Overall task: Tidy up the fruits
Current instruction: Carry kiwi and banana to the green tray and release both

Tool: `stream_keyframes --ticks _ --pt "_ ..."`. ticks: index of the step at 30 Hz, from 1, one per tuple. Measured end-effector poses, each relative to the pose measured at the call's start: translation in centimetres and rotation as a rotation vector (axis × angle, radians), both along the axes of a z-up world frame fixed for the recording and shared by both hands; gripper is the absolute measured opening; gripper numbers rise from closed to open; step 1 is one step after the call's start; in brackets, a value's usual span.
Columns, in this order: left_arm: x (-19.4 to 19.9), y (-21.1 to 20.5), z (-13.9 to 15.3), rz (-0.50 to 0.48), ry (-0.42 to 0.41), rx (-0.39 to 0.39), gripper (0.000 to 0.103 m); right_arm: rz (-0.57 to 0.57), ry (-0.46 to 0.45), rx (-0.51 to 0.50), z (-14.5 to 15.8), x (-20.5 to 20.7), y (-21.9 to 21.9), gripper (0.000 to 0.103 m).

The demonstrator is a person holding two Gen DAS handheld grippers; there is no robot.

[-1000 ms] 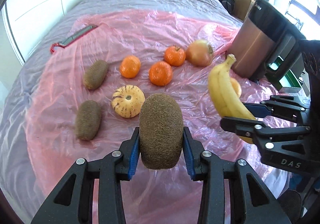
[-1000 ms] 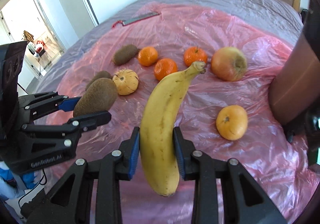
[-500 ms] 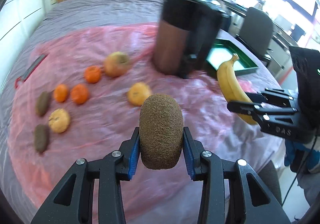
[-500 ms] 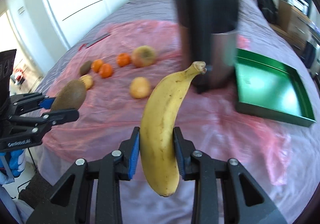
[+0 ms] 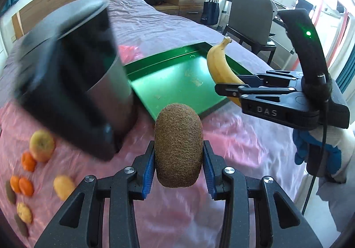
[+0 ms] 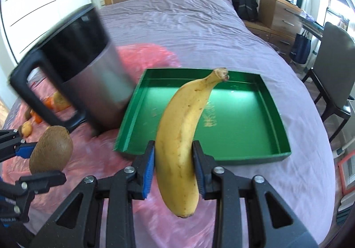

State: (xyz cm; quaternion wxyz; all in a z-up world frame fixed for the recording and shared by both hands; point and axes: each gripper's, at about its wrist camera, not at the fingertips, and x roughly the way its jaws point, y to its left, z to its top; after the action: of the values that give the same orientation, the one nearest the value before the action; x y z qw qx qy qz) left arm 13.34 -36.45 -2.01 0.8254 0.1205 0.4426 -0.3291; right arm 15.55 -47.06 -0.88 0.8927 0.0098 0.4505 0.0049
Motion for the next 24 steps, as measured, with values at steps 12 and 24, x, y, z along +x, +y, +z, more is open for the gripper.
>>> stream_keyframes --ticks 12,24 --pt "8.5 -10.8 -4.6 0.088 0.017 0.075 0.034 -0.111 0.052 0.0 -5.5 10.3 -10.2 0.0" --pt "12.0 -12.0 -8.7 0.145 0.075 0.112 0.035 -0.19 0.073 0.044 -8.5 12.9 -14.1 0.0"
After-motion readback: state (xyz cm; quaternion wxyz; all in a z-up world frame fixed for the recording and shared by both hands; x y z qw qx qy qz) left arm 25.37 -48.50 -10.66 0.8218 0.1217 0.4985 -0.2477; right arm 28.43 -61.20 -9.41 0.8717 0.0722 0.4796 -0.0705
